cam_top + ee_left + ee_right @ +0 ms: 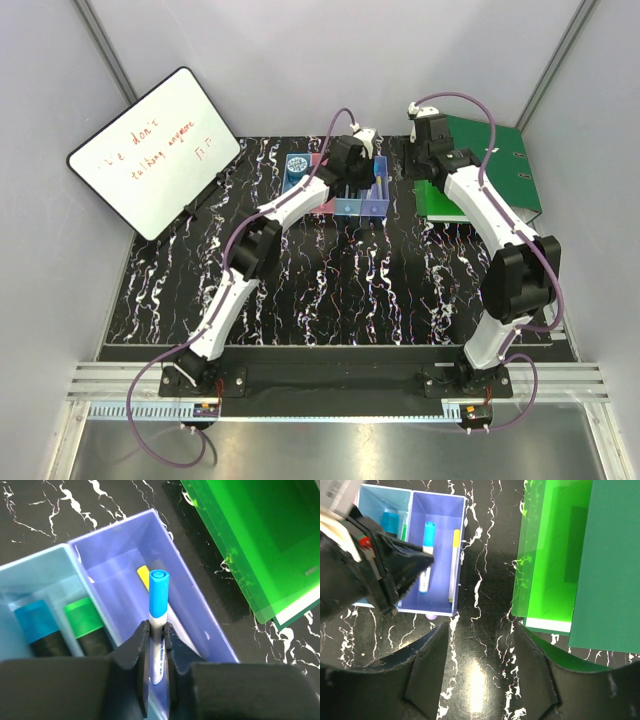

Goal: Sort the stationery into containers
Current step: Place the pen in the storage box, then reset both arms

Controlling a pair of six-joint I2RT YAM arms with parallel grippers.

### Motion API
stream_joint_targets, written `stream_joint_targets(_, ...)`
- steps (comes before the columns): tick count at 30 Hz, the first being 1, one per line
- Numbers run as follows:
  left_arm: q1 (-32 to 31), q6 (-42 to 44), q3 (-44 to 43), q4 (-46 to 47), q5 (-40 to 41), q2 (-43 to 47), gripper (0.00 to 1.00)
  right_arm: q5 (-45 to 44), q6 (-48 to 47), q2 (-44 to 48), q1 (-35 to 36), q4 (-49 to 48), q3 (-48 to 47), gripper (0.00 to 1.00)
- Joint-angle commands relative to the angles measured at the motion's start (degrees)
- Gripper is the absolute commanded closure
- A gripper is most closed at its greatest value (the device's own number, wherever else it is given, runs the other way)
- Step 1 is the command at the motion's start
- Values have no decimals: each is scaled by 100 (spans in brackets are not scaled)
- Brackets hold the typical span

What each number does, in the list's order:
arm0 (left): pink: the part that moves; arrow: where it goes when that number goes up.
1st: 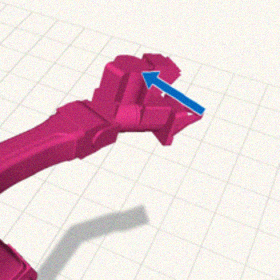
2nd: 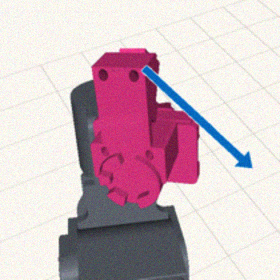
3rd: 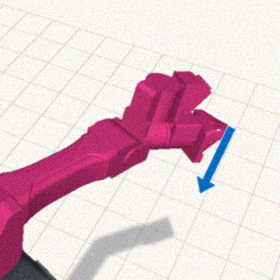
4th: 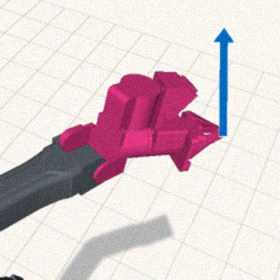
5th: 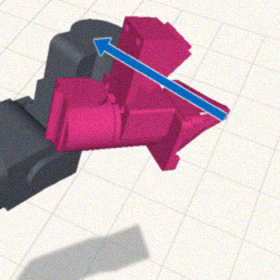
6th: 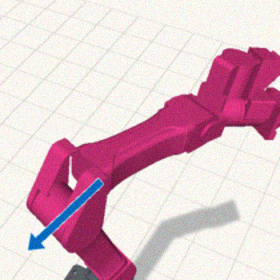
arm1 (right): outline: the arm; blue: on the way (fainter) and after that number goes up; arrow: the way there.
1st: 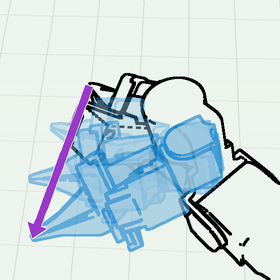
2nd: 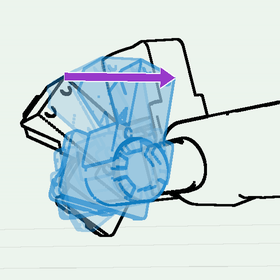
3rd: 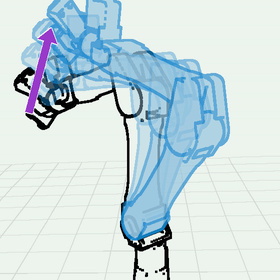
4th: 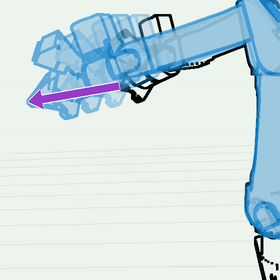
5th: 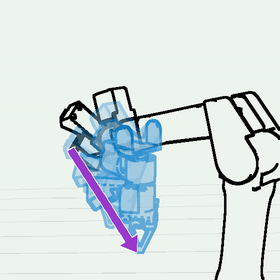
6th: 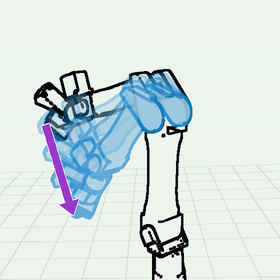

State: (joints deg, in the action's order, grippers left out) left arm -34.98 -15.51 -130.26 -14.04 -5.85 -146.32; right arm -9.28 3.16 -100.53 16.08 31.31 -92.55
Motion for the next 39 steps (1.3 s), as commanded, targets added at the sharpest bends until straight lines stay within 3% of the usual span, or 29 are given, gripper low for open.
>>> stream_joint_targets(1,18,4,-123,-204,110,-19,79,163,80,359,-25,-55,-158,37)
stream_joint_targets(5,27,-40,-35,-213,-22,25,65,172,106,350,-25,-72,-167,36)
stream_joint_targets(6,27,-40,-35,-222,-39,42,56,189,106,359,-26,-64,-167,36)
stream_joint_targets(8,35,-49,-44,-187,-48,60,48,198,97,376,-26,-64,-158,34)
stream_joint_targets(16,62,-146,-79,59,-127,384,44,216,18,447,-26,-64,-52,31)
stream_joint_targets(21,70,82,-132,218,-329,1025,39,452,-253,596,-26,-64,70,29)
stream_joint_targets(22,70,266,-123,209,-364,1157,36,540,-280,622,-26,-55,79,26)
stream_joint_targets(23,70,372,-36,148,-391,1463,27,733,-342,692,-26,-37,114,22)
stream_joint_targets(24,70,495,52,121,-408,1640,22,830,-603,728,-26,-2,132,11)
stream_joint_targets(26,79,916,480,-71,-391,2253,1,1102,-789,824,-17,77,176,0)
stream_joint_targets(31,149,1926,2202,-545,180,3800,1,1096,-1212,904,-17,481,89,0)
stream_joint_targets(34,228,2436,2871,-1054,347,4408,1,963,-1554,956,-8,674,9,0)
stream_joint_targets(39,361,3140,4033,-1153,505,5332,1,744,-2416,869,132,1375,-306,0)
